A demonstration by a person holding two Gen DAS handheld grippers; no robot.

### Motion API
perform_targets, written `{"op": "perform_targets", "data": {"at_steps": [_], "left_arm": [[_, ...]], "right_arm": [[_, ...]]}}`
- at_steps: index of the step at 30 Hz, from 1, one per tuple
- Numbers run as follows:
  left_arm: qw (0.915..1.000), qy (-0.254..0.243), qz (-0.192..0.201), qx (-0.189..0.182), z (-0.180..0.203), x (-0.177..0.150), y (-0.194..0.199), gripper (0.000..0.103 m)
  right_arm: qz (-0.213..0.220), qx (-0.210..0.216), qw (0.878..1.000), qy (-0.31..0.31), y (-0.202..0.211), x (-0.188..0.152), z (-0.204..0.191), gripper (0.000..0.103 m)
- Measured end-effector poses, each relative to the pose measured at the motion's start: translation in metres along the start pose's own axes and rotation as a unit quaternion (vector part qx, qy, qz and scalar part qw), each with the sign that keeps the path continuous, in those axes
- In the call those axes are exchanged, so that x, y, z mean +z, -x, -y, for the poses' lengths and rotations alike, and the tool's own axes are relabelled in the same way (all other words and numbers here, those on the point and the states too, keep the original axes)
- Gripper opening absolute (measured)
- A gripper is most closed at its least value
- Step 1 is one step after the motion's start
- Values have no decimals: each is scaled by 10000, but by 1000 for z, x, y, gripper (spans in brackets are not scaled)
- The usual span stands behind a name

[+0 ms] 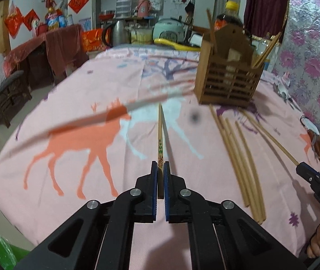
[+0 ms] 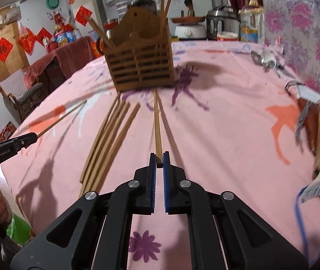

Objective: Organize utensils
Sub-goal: 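Close the left tool on its chopstick while the right tool grasps another chopstick, then lift both held chopsticks and lower them into the wooden holder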

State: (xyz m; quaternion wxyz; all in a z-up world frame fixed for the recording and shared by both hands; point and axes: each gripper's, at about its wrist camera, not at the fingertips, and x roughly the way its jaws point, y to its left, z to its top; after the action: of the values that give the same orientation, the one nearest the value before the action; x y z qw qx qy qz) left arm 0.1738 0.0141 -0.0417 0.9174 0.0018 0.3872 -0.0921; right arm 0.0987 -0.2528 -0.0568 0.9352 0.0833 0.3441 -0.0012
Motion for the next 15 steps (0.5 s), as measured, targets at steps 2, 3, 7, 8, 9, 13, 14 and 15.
{"op": "perform_targets", "data": {"at_steps": [2,3,7,8,9,13,14,15], "left_arm": [[9999,-28,120,-30,2,10,9,6],[9998,-42,178,-46,3,14,13,6],[9988,-108,448,-139,7,37,30,6],[9986,-106,485,-176,7,43,33,6],[9984,-97,513,-218,7,48,35,6],[9974,-66,617,-378,10,71,45,6],[9972,-72,631,-399,11,76,46,6],[9970,-83,648,-415,13,80,48,6]], "right_arm": [[140,-19,9999,30,7,8,0,7],[249,-30,9997,71,12,14,0,7],[583,-1,9982,116,29,36,0,6],[686,22,9976,112,34,43,1,6],[742,35,9972,111,36,46,1,6],[991,139,9949,133,49,66,-1,6],[1028,159,9945,145,51,70,-2,6],[1059,167,9941,154,52,73,-3,6]]}}
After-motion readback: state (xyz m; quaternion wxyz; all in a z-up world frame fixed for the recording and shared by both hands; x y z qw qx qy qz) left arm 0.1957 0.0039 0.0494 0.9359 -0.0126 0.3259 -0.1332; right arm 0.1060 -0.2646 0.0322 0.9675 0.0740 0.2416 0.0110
